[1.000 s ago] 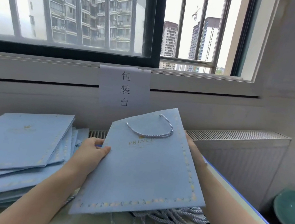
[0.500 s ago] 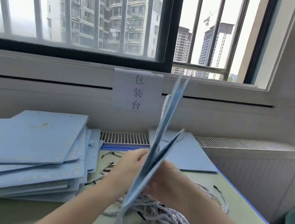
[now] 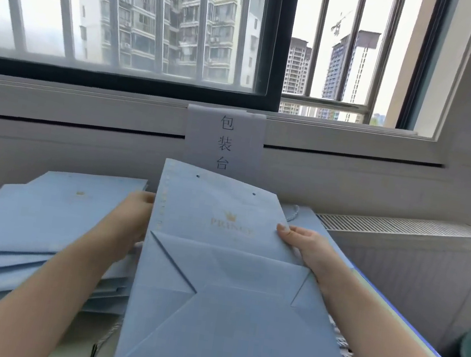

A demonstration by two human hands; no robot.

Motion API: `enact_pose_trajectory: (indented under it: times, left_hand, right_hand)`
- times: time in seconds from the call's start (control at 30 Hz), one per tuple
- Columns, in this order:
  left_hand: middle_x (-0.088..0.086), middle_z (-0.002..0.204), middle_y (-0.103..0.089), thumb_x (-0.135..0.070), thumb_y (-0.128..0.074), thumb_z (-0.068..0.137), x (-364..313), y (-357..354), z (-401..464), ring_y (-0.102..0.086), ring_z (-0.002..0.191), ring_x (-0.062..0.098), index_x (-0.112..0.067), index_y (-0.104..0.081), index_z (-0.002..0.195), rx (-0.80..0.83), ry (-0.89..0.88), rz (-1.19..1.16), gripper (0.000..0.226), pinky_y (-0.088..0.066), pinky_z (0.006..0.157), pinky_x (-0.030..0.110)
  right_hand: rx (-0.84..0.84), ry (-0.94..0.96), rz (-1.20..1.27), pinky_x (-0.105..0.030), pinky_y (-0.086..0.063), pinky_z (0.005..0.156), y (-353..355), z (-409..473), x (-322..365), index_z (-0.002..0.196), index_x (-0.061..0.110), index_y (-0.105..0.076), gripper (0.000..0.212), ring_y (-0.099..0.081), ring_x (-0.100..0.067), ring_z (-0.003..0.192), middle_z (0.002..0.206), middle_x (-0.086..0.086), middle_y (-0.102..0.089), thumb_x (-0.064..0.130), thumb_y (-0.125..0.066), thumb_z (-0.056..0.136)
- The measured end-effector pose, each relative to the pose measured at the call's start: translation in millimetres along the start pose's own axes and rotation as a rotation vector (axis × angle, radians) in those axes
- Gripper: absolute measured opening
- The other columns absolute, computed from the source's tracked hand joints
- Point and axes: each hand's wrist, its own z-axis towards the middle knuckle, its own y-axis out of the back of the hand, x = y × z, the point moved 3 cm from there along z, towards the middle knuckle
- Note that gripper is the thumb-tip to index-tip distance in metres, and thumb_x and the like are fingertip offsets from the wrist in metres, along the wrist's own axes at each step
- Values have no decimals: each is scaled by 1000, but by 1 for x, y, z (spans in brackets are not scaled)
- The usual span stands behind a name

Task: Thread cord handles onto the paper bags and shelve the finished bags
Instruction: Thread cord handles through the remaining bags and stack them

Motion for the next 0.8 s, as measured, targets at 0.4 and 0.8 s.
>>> enact_pose_trajectory:
  times: [0.4,0.8]
  left_hand:
    - [10,106,-63,-13,-63,90,0,5,4,-65,82,21,-12,-49,122,34,-47,10,35,-55,59,27]
    - [7,90,-59,-2,-60,90,5,-3,2,-58,71,17,-11,-54,107,-51,-135,269,20,-44,58,26]
  right_hand:
    - [-78,37,-333,-37,-57,69,3,-2,-8,102,5,-64,15,-69,-28,80,98,-14,-72,14,-59,92]
    - [-172,100,-1127,-15,-39,51,26,5,5,90,15,-65,20,-55,-10,63,79,-1,-67,8,-47,91]
